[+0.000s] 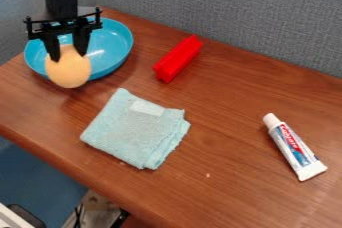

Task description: Put the yellow ball on the blue plate

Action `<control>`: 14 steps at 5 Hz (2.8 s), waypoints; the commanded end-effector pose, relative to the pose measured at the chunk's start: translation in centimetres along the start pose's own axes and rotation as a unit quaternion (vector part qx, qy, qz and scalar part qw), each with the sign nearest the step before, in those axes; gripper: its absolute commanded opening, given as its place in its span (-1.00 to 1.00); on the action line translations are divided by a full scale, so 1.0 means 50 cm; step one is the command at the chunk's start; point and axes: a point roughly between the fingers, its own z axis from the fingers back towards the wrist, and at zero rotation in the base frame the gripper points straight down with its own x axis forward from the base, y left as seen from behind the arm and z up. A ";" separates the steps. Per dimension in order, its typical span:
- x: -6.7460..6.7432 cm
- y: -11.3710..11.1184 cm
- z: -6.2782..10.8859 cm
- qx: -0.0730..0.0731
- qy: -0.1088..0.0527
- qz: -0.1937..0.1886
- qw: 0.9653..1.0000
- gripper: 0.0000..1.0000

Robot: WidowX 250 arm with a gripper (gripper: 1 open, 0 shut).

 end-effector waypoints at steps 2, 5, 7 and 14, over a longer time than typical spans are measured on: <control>0.020 0.010 0.002 0.001 -0.015 0.018 1.000 -1.00; 0.023 0.007 -0.004 0.006 -0.013 0.017 1.000 1.00; 0.028 0.001 0.019 0.001 -0.004 0.011 1.000 1.00; 0.033 -0.002 0.180 -0.079 0.006 -0.015 0.997 1.00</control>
